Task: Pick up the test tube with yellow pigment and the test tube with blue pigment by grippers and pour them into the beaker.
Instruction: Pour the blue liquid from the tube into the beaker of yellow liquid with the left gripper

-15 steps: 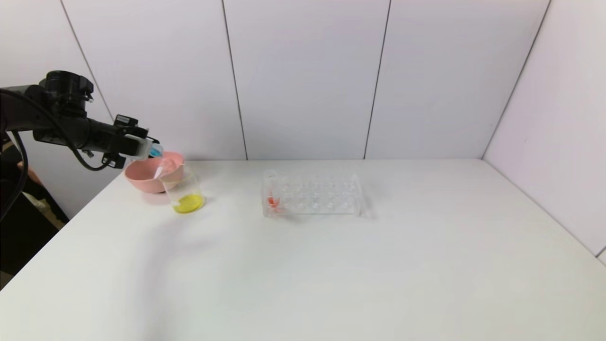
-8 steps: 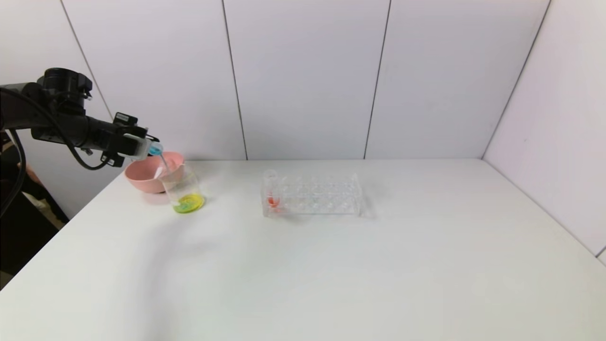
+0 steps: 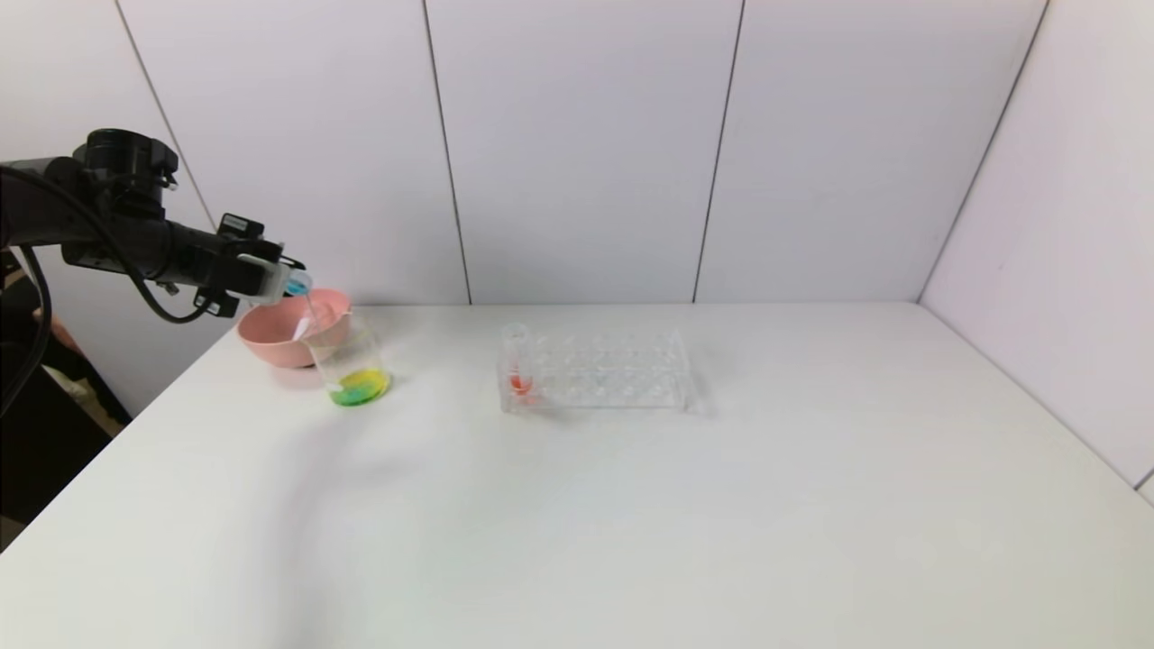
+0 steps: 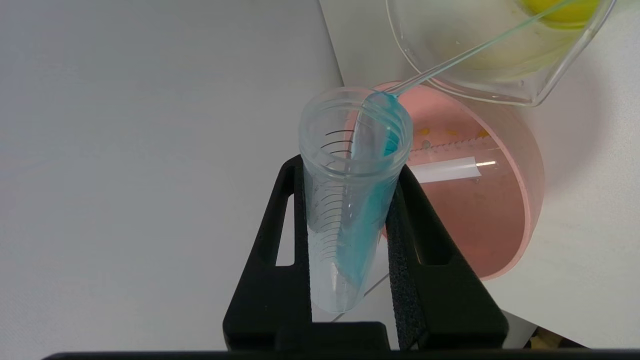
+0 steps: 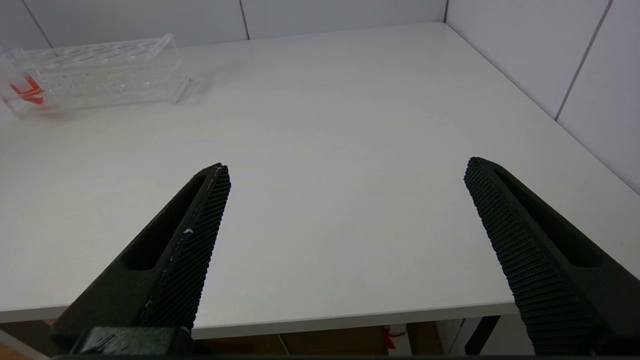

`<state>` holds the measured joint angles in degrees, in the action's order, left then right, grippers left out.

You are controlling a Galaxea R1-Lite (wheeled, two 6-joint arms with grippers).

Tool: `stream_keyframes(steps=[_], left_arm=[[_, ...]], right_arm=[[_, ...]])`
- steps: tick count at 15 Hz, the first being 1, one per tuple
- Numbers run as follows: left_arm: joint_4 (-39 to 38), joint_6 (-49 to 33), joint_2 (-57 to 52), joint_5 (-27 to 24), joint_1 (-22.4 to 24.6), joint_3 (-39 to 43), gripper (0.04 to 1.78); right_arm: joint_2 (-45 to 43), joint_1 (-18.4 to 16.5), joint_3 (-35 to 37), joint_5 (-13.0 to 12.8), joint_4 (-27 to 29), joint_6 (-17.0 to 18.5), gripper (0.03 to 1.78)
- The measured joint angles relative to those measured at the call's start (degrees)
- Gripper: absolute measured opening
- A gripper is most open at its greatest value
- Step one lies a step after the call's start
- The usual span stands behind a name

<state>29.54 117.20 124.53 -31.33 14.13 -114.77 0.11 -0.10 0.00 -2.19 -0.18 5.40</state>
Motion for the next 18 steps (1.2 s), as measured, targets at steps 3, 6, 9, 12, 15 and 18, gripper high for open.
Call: stream_keyframes(steps=[3,6,9,12,15,18], left_arm=[[0.06,0.09,-0.02,0.60,-0.18,0.00,0.45],[0.09,0.09,-0.02,1.05,-0.55,0.00,0.45],[0.06,0.09,-0.05,1.16,-0.60,0.00,0.45],[0.09,0.17,-0.05,1.18,-0.63,0.00,0.45],[0.01,0.72,-0.05,1.26,-0.62,-0.02,0.45],[0.09,0.77,-0.05,1.26,-0.62,-0.02,0.45]], right_arm=[[0.00,0.00,0.00,0.00,0.00,0.00,1.71],[0.00,0.00,0.00,0.02,0.02,0.00,1.71],[0.00,0.00,0.00,0.00,0.00,0.00,1.71],[0.00,0.00,0.00,0.00,0.02,-0.04,1.71],[0.00,0.00,0.00,0.02,0.00,-0.02,1.71],[0.00,0.00,0.00,0.00,0.02,0.00,1.71]])
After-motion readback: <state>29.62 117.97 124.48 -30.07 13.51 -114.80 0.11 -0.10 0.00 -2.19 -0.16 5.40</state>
